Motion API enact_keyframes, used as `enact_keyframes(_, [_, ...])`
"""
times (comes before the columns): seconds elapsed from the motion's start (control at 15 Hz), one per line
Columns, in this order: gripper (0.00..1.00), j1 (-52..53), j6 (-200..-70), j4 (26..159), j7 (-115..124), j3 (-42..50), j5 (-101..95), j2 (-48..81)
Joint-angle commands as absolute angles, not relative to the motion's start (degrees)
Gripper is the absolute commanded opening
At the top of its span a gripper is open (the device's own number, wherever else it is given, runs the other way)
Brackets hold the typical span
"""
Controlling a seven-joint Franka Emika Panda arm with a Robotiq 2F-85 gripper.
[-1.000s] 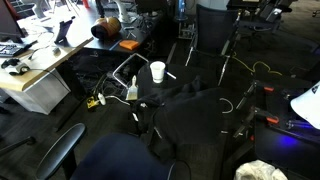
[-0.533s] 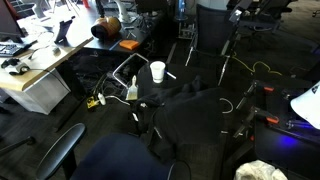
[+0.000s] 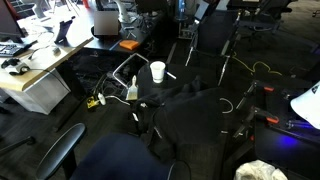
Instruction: Place the cup on the opposite side of the marker
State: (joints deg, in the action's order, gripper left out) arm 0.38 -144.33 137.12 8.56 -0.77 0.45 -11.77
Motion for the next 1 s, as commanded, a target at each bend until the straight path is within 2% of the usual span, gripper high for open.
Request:
enact_keyframes(0.0, [1.00, -1.2, -142.4, 127.9, 15.1, -1.6, -2.4, -2.9])
enact_keyframes(0.4, [1.00, -0.6, -140.0, 118.8, 18.1, 0.8, -3.4, 7.8])
enact_keyframes(0.93, [1.00, -0.2, -142.8, 111.0, 16.4, 2.1, -1.0, 21.2])
